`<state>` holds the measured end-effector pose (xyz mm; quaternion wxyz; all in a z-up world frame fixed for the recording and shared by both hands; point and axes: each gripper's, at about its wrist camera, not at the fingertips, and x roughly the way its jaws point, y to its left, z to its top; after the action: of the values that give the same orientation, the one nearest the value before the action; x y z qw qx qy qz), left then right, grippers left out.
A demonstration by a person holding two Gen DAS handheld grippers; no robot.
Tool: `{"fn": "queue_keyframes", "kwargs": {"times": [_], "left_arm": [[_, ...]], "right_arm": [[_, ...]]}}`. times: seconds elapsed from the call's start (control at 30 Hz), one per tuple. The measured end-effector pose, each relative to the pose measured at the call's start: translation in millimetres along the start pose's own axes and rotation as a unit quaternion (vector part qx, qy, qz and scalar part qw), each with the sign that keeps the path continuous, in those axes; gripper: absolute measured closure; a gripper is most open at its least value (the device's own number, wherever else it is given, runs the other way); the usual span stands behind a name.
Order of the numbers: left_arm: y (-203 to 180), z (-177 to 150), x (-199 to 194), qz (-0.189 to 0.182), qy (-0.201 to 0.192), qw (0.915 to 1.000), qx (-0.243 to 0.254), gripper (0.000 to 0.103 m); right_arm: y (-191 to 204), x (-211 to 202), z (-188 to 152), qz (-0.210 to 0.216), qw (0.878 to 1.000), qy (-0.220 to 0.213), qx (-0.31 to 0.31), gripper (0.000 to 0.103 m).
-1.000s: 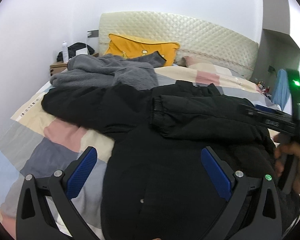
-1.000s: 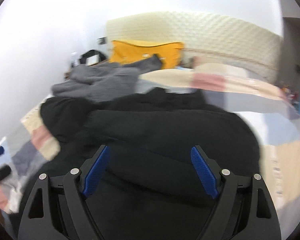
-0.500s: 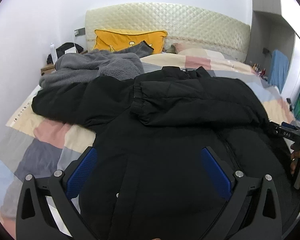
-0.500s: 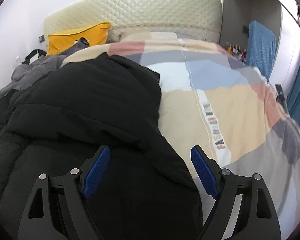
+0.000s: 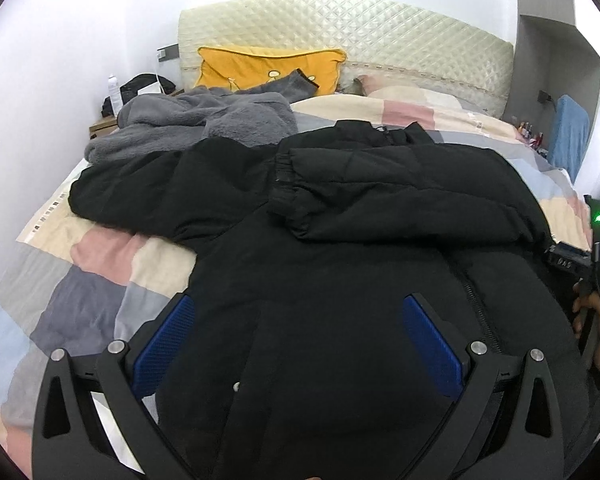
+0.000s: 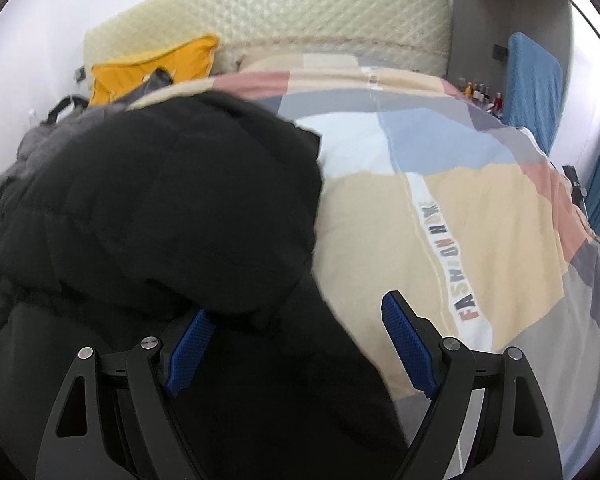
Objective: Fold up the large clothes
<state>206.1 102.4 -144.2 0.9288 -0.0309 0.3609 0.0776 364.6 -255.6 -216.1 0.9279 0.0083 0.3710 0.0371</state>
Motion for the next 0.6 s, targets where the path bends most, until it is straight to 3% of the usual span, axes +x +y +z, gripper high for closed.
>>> {"fn": "queue_keyframes", "kwargs": {"times": [0.37,0.6], "left_arm": [[2,1,3,-0.012,0.005,0.9999,-0.008,0.000],[3,4,-10,-0.029,-0.008,0.9994,-0.019,0.000]], "right_arm": [[-18,0,2,-0.004,0.999,0.004,0.039,0.020],[-3,-48,-1,0.016,0.998,0.004,0.054,0.019]]}}
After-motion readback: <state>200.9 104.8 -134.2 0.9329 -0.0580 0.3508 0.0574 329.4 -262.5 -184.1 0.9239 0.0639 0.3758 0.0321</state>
